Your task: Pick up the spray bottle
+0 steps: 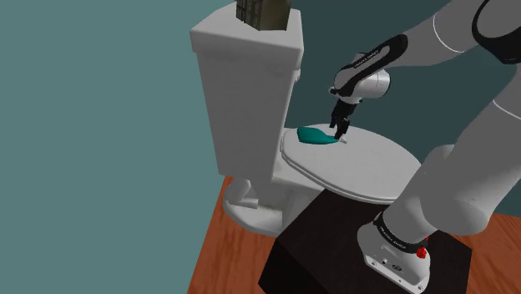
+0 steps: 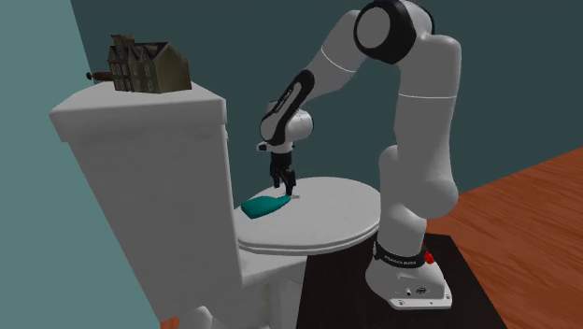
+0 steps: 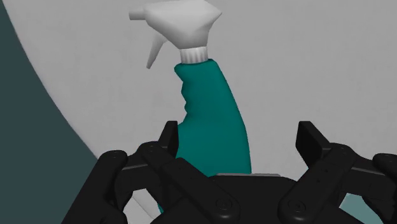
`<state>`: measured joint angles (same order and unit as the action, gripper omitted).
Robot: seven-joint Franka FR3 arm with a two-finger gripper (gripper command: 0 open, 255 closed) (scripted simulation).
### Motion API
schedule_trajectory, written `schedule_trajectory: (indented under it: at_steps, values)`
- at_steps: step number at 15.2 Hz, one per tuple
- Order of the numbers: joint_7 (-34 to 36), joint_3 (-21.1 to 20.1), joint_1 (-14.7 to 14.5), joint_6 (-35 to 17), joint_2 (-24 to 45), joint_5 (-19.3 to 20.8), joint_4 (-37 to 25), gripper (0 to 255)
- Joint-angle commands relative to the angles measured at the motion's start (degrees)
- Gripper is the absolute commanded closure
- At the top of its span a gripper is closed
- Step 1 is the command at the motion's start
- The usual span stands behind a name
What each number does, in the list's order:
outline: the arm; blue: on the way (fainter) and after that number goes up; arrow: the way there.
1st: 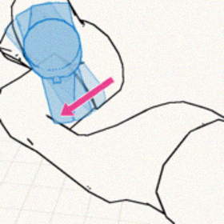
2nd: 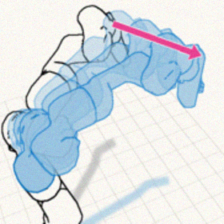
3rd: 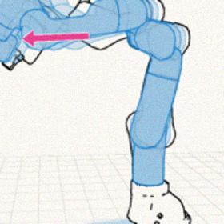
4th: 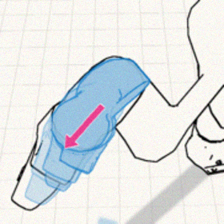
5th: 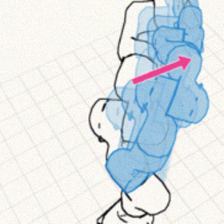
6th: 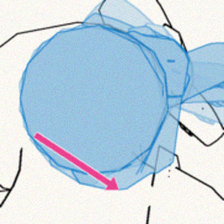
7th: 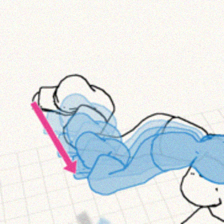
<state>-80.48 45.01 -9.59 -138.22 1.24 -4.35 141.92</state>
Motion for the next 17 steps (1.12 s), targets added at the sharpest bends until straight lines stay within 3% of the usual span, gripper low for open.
schedule_trajectory:
  at_steps: [1, 8, 10, 11, 17]
  values:
    - [-7.66, -0.34, 0.42, -1.47, 5.60, -6.84, -2.23, 0]
    - [-13.53, -4.03, 3.03, -5.76, 12.07, -14.94, -2.20, 0]
    - [-13.99, -4.42, 3.32, -6.09, 12.58, -15.58, -2.23, 0]
    - [-13.90, -4.38, 3.27, -6.08, 12.49, -15.49, -2.17, 255]
    - [-13.85, -4.35, 3.24, -6.02, 12.45, -15.42, -2.21, 255]
